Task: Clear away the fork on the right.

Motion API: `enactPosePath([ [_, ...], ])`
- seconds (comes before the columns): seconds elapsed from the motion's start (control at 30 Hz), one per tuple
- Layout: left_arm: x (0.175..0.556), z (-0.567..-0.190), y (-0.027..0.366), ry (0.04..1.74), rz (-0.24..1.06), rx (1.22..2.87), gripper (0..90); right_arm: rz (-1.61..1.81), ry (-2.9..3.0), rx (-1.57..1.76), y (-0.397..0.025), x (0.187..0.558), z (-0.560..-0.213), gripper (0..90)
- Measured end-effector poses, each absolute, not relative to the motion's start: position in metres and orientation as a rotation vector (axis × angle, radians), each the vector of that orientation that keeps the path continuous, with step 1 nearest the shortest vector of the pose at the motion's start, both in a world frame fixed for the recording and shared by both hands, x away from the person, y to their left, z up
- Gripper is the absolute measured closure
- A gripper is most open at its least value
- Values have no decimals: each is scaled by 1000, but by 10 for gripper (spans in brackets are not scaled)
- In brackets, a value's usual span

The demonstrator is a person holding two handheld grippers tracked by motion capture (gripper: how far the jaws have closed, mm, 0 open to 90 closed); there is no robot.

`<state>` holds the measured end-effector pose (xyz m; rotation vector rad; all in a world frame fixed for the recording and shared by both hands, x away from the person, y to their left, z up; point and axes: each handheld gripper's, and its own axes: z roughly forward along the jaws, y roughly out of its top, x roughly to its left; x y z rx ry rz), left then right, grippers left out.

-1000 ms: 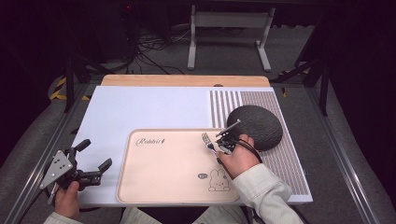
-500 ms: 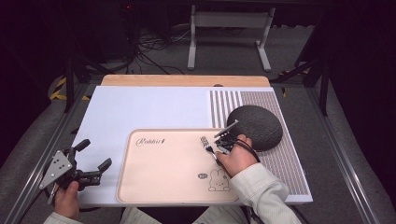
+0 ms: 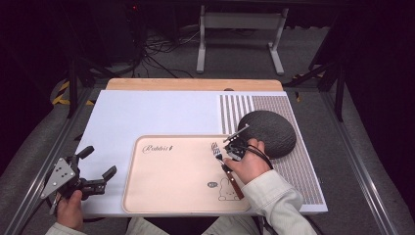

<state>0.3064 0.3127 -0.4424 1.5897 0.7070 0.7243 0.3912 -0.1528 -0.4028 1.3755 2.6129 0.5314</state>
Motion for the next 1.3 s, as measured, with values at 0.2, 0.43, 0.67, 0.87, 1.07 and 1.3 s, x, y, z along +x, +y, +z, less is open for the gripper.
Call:
enactPosePath([
  [0.2,307,-442,312,705,720,1596,7,673,2650,1132,-152,395,-390,217],
  [0.43,306,-442,313,708,721,1592,7,842,2673,859,-145,401,-379,85],
  [0.67,307,-442,313,709,722,1589,7,940,2685,730,-139,408,-377,108],
  [0.87,307,-443,313,709,720,1589,7,905,2756,655,-137,413,-381,424],
  [1.07,307,-443,313,711,719,1588,7,849,2828,506,-135,421,-387,845],
  [1.3,307,-443,314,712,719,1587,7,807,2897,444,-131,427,-398,900],
])
